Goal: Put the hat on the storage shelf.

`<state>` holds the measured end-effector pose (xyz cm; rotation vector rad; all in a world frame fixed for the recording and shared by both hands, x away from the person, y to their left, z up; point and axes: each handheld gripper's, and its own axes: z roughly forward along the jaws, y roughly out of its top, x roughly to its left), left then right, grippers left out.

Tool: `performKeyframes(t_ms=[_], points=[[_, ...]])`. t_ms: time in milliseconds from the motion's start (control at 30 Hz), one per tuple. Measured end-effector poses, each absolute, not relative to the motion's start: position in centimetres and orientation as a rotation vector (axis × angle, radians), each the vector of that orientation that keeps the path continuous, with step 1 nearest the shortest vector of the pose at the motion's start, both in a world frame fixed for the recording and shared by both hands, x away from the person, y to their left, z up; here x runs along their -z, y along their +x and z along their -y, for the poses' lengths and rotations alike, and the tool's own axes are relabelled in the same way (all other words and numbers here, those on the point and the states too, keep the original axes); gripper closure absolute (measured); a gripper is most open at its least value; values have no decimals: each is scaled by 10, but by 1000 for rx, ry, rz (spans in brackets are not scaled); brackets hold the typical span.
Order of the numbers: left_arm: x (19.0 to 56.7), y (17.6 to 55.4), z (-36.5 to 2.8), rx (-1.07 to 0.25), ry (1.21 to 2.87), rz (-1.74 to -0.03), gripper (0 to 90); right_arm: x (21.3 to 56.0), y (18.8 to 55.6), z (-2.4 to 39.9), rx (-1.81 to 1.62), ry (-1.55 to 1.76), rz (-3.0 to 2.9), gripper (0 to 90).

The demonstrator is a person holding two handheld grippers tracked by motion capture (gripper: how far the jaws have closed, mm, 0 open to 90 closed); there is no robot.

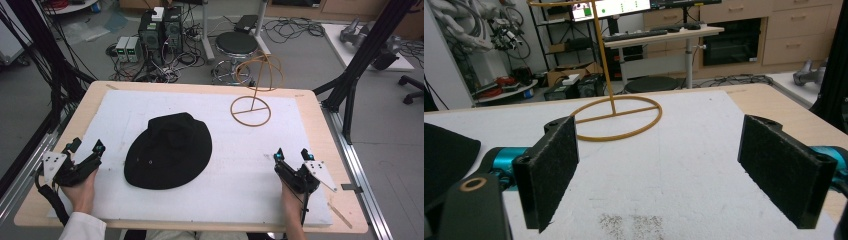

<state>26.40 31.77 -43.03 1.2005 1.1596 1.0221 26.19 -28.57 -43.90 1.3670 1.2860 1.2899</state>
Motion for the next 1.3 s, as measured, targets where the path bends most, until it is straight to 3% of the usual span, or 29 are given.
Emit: performKeyframes(t_ms=[567,1300], points=[[408,265,-317,-894,1221,-1125,271,439,262,288,-1302,1401,-1286,136],[385,269,-288,-778,1368,-996,271,440,262,287,-1310,1398,-1305,137]])
